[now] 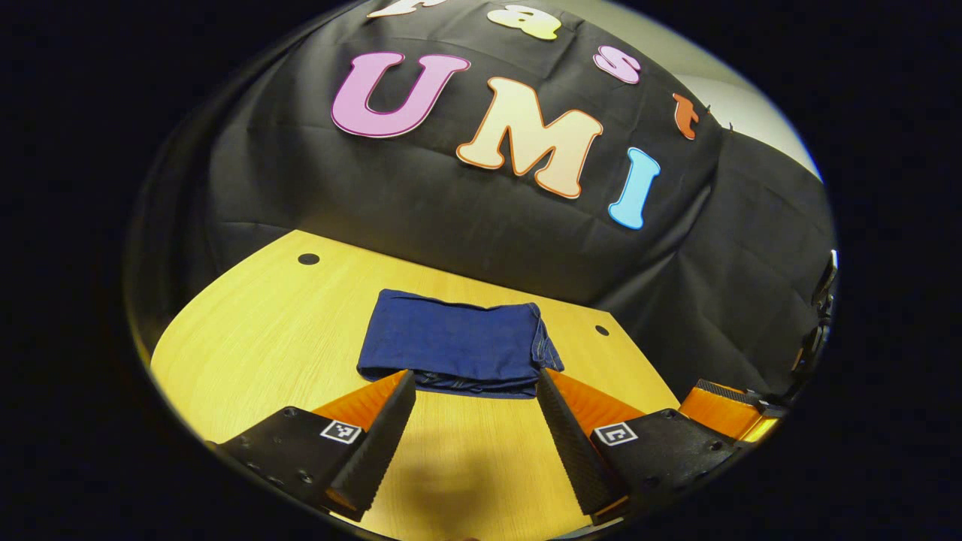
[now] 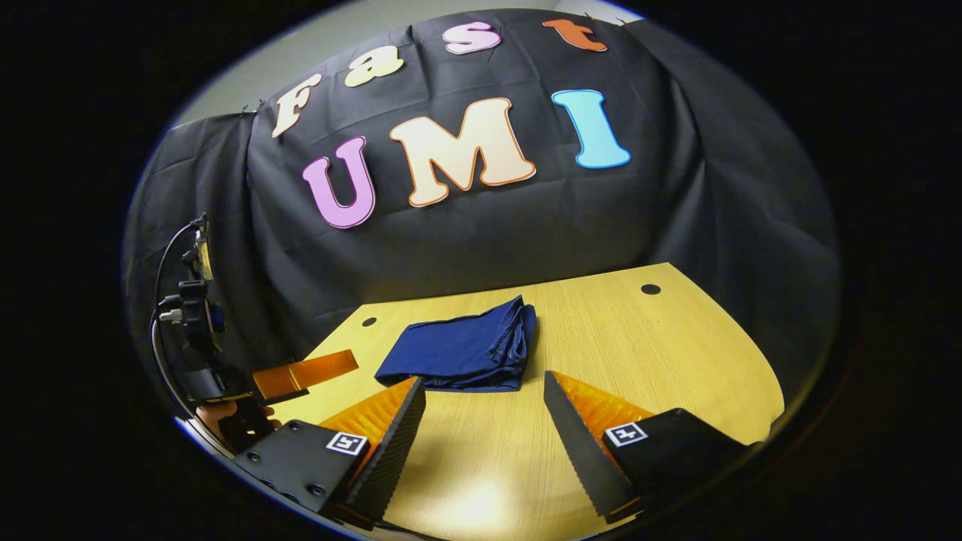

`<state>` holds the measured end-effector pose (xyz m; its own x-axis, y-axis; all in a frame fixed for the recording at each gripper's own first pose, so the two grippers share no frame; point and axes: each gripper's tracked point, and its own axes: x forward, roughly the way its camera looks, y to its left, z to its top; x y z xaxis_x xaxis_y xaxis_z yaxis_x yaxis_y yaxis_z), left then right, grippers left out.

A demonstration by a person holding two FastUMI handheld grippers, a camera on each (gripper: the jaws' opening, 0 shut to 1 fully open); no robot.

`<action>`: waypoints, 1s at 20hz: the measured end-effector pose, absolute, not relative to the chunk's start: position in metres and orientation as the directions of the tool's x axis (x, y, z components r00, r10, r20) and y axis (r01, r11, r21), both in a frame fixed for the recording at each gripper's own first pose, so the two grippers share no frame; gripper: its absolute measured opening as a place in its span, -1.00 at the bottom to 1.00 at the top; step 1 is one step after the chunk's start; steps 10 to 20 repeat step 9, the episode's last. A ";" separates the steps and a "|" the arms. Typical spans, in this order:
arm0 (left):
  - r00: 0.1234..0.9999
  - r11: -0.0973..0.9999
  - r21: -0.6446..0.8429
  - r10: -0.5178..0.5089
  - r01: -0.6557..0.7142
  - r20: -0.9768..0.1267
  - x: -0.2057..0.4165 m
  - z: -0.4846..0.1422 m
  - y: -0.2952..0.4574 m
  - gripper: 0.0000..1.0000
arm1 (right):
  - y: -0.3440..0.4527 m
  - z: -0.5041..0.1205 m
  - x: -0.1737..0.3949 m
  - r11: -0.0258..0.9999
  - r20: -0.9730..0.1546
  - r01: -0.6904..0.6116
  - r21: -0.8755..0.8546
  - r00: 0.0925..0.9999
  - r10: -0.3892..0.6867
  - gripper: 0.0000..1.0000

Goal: Grasp the waist and the cuffs of the jeans and fold them to make the two legs overlap; first hold the waist and fold one-third of the jeans toward the cuffs, then hold the cuffs and fold the remaining one-third in the same direction to finish folding.

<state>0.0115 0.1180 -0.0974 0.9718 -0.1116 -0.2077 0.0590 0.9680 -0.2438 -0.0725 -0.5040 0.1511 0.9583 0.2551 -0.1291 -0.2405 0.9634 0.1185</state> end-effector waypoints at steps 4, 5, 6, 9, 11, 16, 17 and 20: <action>0.964 0.971 -0.227 -0.133 0.080 -0.229 0.014 -0.106 0.125 0.92 | -0.502 0.148 -0.072 0.970 -0.132 -0.212 0.115 0.965 0.227 0.97; 0.961 0.971 -0.224 -0.138 0.084 -0.240 0.016 -0.108 0.126 0.92 | -0.501 0.147 -0.071 0.971 -0.133 -0.206 0.118 0.966 0.221 0.97; 0.959 0.971 -0.222 -0.141 0.086 -0.244 0.015 -0.108 0.128 0.92 | -0.501 0.148 -0.068 0.972 -0.132 -0.201 0.124 0.967 0.217 0.97; 0.959 0.971 -0.226 -0.138 0.081 -0.248 0.019 -0.110 0.130 0.92 | -0.503 0.150 -0.063 0.972 -0.128 -0.189 0.137 0.970 0.207 0.97; 0.959 0.971 -0.226 -0.138 0.081 -0.248 0.019 -0.110 0.130 0.92 | -0.503 0.150 -0.063 0.972 -0.128 -0.189 0.137 0.970 0.207 0.97; 0.959 0.971 -0.226 -0.138 0.081 -0.248 0.019 -0.110 0.130 0.92 | -0.503 0.150 -0.063 0.972 -0.128 -0.189 0.137 0.970 0.207 0.97; 0.959 0.971 -0.226 -0.138 0.081 -0.248 0.019 -0.110 0.130 0.92 | -0.503 0.150 -0.063 0.972 -0.128 -0.189 0.137 0.970 0.207 0.97; 0.959 0.971 -0.226 -0.138 0.081 -0.248 0.019 -0.110 0.130 0.92 | -0.503 0.150 -0.063 0.972 -0.128 -0.189 0.137 0.970 0.207 0.97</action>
